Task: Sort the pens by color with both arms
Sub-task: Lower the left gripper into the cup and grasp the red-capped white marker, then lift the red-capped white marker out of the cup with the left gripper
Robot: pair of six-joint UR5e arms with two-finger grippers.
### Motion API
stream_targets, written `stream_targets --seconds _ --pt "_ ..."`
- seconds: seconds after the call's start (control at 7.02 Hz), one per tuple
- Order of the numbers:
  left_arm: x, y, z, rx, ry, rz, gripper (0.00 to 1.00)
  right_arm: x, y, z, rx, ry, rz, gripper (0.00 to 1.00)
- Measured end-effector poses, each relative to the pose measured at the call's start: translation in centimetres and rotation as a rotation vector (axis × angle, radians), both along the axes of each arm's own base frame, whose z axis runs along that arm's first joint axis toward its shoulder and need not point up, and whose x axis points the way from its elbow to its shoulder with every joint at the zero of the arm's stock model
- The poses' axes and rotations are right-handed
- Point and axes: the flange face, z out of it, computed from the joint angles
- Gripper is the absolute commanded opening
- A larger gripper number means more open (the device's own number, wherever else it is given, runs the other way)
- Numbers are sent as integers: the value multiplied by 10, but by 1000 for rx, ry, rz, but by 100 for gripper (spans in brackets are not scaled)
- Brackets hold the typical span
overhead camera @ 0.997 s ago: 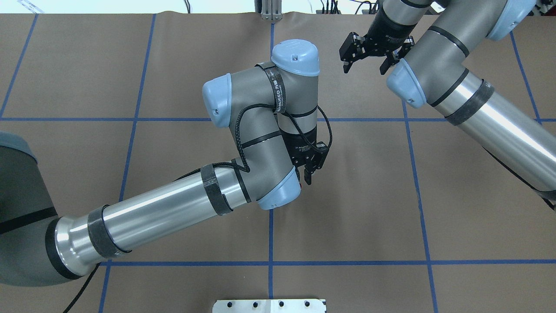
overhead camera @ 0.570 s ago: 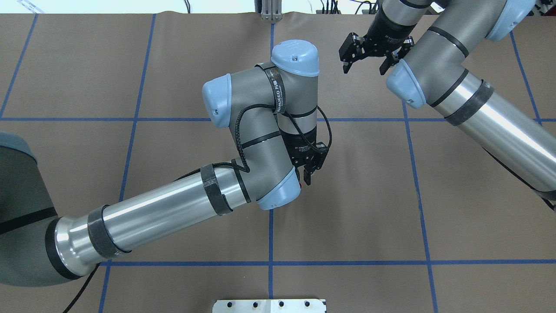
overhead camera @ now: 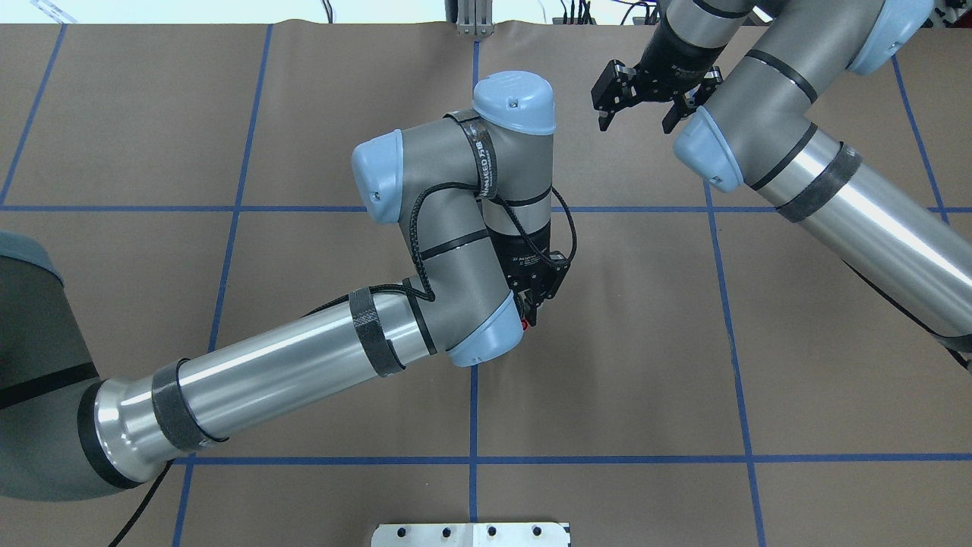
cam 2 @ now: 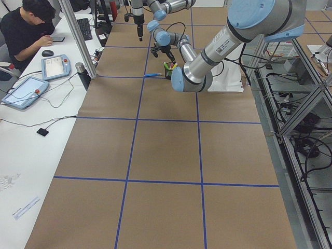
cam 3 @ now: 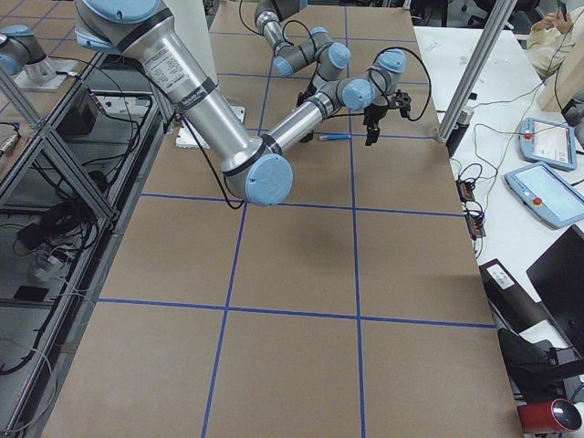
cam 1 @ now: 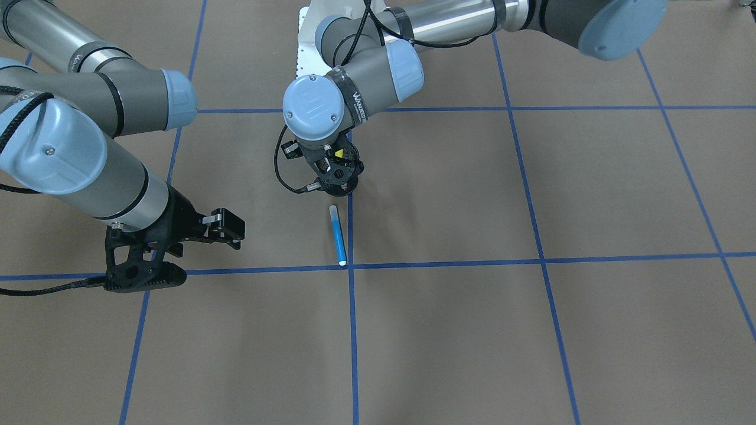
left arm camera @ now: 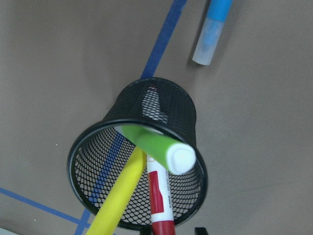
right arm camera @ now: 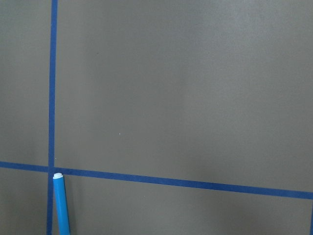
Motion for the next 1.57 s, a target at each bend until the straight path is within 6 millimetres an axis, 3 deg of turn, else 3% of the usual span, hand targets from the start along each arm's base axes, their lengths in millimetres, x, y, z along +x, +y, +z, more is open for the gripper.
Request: stream_targets --seconds 0.43,1.0,1.28,1.57 --pt "-1 1 1 -1 -1 1 27 -1 2 0 2 -1 -3 99" --pt "-6 4 -7 -4 18 7 27 -5 4 3 6 8 -2 99" --pt "-19 11 -22 -11 27 12 27 -5 4 6 4 11 -3 99" --pt "-47 26 -50 -6 40 11 27 -7 6 7 5 11 -6 99"
